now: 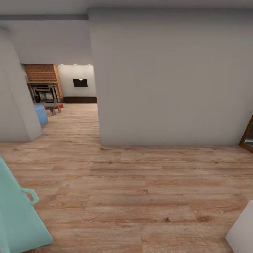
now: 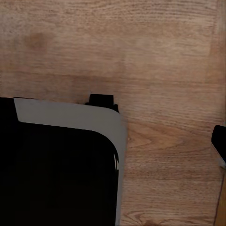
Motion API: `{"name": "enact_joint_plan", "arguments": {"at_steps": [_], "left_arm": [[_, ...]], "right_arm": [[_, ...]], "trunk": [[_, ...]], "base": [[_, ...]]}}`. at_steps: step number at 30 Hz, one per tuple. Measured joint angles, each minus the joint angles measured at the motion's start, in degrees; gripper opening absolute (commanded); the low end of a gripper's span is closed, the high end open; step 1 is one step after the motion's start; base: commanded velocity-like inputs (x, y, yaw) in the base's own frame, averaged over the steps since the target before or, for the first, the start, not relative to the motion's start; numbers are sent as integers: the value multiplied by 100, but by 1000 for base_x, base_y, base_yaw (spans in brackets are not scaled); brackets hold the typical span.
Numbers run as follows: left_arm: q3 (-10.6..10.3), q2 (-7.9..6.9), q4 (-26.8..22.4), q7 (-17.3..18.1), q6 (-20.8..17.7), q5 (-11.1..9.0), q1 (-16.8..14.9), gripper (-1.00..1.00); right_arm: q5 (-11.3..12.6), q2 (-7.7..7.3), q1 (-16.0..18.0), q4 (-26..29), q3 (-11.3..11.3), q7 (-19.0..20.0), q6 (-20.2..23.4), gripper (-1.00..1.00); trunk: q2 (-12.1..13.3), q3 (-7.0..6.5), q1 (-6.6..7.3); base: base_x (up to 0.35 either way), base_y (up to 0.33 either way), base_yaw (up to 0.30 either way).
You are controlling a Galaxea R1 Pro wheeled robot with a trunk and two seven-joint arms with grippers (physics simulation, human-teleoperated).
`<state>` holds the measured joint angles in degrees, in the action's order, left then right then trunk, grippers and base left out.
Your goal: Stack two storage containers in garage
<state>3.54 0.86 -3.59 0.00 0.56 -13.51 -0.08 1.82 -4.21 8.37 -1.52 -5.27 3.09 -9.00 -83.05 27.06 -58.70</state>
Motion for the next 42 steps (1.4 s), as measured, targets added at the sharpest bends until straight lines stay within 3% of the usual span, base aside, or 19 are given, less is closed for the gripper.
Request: {"name": "enact_joint_plan", "arguments": {"at_steps": [42], "left_arm": [[0, -1, 1, 0, -4, -1, 0, 100]], "right_arm": [[26, 59, 0, -6, 46, -9, -17, 100]], "trunk": [[0, 0, 0]], "base": [[322, 0, 0]]}}
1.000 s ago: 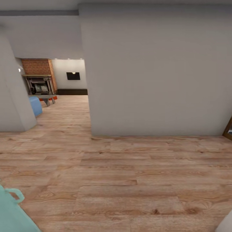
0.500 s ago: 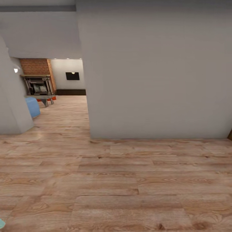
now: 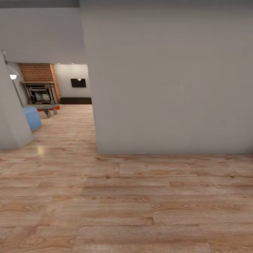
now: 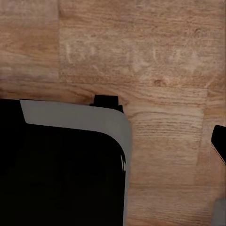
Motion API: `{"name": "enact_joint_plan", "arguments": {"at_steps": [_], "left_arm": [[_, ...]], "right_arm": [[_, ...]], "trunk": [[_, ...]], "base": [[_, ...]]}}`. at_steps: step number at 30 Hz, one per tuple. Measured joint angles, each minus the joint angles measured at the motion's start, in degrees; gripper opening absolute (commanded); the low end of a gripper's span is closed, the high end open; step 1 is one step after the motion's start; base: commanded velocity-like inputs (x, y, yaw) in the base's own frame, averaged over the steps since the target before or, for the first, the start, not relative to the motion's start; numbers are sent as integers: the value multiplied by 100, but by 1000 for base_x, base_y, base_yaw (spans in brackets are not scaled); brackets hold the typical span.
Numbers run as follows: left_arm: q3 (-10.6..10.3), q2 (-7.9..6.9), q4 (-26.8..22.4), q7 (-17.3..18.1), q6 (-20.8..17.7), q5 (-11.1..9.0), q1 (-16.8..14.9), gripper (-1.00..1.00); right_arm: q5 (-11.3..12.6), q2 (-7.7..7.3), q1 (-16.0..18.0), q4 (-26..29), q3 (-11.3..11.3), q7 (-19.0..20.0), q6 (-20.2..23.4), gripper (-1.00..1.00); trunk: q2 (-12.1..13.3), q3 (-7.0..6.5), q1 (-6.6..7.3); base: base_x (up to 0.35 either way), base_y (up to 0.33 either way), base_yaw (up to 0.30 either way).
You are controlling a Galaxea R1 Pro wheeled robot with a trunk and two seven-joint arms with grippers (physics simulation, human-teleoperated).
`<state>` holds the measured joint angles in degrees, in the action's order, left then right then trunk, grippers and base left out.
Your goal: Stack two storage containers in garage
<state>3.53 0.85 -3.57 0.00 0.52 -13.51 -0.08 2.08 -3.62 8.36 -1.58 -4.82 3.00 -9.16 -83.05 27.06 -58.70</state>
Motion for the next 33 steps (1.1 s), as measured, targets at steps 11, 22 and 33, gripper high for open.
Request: {"name": "enact_joint_plan", "arguments": {"at_steps": [11, 22, 33], "left_arm": [[0, 0, 0, 0, 4, 0, 0, 100], [0, 0, -2, 0, 4, 0, 0, 100], [0, 0, 0, 0, 4, 0, 0, 100]], "right_arm": [[22, -6, 0, -1, 8, -1, -2, 100], [8, -4, -1, -1, 8, -1, 0, 100], [14, 0, -1, -1, 8, -1, -1, 100]], "trunk": [[0, 0, 0], [0, 0, 0], [0, 0, 0]], "base": [[322, 0, 136], [322, 0, 264], [322, 0, 267]]}}
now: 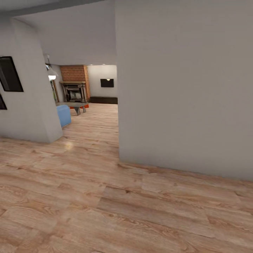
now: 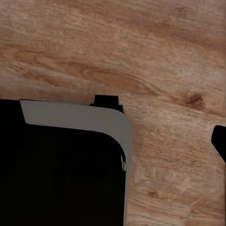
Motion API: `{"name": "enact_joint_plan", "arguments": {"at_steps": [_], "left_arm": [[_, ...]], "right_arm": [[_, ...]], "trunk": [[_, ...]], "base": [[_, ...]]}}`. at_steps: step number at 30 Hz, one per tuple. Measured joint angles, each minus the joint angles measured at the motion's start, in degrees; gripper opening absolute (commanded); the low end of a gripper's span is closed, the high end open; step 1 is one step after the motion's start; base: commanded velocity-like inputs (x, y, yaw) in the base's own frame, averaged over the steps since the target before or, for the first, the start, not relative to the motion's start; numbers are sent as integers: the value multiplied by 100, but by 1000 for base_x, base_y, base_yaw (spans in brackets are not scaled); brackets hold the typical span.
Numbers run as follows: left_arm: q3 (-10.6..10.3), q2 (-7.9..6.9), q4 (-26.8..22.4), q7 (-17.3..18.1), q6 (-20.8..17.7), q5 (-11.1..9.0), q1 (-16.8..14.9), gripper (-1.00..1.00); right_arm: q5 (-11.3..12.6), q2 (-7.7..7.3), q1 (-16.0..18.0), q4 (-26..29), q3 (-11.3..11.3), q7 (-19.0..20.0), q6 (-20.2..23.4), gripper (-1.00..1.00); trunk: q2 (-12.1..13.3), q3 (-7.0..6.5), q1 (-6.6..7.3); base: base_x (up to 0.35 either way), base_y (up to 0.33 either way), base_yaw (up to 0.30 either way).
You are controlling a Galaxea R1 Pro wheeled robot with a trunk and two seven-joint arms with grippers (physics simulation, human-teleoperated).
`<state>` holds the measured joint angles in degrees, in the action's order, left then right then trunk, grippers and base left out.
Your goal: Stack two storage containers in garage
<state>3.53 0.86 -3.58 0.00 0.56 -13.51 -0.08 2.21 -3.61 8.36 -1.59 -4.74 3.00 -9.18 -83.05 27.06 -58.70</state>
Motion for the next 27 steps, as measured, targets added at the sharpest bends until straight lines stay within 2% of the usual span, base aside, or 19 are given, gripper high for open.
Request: {"name": "enact_joint_plan", "arguments": {"at_steps": [27], "left_arm": [[0, 0, -7, 0, 0, 3, 0, 100]], "right_arm": [[16, -7, 1, 0, 8, -1, 2, 100]], "trunk": [[0, 0, 0]], "base": [[322, 0, 267]]}}
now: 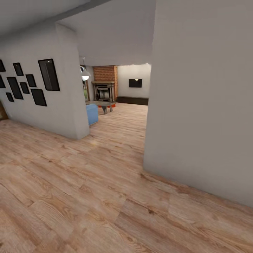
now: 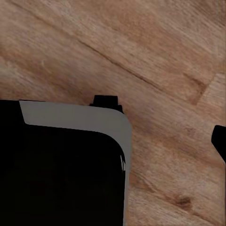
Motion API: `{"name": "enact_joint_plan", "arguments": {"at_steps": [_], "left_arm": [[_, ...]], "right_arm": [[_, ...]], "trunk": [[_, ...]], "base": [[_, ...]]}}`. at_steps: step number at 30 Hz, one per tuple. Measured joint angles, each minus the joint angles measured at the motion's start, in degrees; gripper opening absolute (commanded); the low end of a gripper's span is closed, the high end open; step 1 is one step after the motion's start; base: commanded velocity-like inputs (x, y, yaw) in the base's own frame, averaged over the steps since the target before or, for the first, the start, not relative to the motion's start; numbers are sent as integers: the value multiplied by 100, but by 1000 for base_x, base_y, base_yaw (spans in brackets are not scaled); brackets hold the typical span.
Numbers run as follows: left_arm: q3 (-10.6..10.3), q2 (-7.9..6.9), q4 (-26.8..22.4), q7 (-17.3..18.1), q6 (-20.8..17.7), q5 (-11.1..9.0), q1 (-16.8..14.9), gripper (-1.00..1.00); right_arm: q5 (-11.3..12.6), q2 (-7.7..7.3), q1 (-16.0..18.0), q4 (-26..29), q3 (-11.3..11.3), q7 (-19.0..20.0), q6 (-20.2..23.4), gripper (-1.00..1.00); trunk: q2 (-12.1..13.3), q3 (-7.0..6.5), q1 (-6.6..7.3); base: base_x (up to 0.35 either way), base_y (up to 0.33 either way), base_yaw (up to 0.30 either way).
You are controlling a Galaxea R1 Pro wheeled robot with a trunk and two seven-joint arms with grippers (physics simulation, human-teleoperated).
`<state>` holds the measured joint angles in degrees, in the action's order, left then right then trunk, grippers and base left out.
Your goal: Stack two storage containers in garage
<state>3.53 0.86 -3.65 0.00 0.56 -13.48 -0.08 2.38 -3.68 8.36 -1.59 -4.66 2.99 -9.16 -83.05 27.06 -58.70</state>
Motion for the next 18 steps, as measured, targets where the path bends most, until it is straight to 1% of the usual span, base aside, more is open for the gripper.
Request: {"name": "enact_joint_plan", "arguments": {"at_steps": [18], "left_arm": [[0, 0, 3, 0, 0, -3, 0, 100]], "right_arm": [[-8, 0, 0, 2, 0, 0, 0, 100]], "trunk": [[0, 0, 0]], "base": [[322, 0, 267]]}}
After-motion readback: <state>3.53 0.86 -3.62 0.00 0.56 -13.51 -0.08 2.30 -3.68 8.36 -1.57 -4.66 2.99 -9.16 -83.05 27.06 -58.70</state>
